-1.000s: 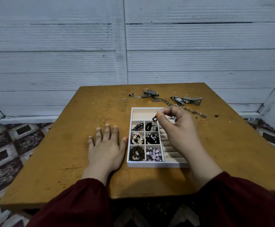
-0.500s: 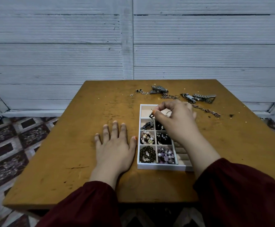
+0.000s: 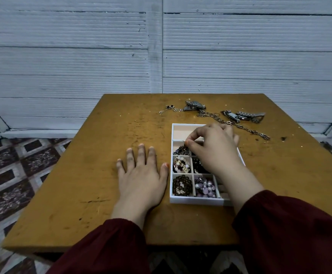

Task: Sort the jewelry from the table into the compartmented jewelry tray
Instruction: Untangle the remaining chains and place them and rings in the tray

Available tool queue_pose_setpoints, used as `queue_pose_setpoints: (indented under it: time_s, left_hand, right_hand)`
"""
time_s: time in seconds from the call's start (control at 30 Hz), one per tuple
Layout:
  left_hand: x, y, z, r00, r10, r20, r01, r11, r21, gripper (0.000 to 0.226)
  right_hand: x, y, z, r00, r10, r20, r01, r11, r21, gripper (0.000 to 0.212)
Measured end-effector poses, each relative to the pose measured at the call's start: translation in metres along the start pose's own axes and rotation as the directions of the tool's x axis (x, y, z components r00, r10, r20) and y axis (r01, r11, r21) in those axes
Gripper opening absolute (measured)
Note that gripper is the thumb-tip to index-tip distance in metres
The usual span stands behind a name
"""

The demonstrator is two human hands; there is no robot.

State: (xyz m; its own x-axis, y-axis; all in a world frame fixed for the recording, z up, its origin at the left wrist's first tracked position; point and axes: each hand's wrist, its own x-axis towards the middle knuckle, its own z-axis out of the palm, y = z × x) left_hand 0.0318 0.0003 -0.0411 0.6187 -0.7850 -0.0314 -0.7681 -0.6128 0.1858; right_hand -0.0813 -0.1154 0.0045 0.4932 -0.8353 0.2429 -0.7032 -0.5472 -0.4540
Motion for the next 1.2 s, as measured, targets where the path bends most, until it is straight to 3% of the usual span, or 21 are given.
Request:
queue_pose_setpoints:
  time_s: [0.4, 1.0, 1.2]
  left_hand:
    - [-0.001, 0.000, -0.001, 1.000, -0.007, 0.014, 0.007, 1.000, -0.023, 0.065]
    - [0.000, 0.001, -0.011, 0.995, -0.010, 0.095, 0.015, 0.999, -0.049, 0.063]
    - [0.012, 0.006, -0.030, 0.997, -0.054, 0.051, 0.057, 0.997, -0.050, 0.046]
  right_hand:
    - [0.000, -0.010, 0.006, 0.999, 0.028, -0.019, -0.031, 0.982, -0.185, 0.016]
    - [-0.002, -0.006, -0.001, 1.000, 0.031, -0.001, -0.031, 0.999, -0.035, 0.021]
    - [0.003, -0.008, -0.004, 0.999, 0.020, 0.035, -0.018, 0.999, -0.051, 0.026]
